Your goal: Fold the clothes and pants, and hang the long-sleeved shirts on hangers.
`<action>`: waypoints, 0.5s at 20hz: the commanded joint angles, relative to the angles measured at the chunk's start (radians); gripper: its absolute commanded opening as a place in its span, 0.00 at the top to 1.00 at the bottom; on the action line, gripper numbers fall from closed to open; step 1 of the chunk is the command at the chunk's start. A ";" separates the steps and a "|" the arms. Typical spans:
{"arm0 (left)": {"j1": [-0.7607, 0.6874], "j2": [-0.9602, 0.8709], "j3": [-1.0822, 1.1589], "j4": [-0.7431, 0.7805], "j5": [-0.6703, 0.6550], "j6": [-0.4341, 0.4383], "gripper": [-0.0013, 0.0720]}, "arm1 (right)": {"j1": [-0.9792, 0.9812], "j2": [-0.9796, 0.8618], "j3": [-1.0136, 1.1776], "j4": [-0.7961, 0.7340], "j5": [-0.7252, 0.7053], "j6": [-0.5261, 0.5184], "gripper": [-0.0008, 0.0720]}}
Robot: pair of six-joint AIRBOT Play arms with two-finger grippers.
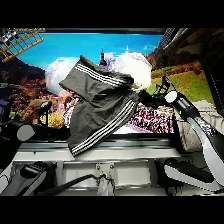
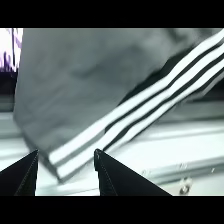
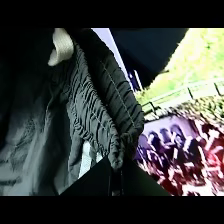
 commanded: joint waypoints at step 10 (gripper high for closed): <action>-0.001 0.018 -0.178 -0.190 -0.137 0.072 0.49 | 0.003 0.000 0.000 0.000 0.017 -0.038 0.96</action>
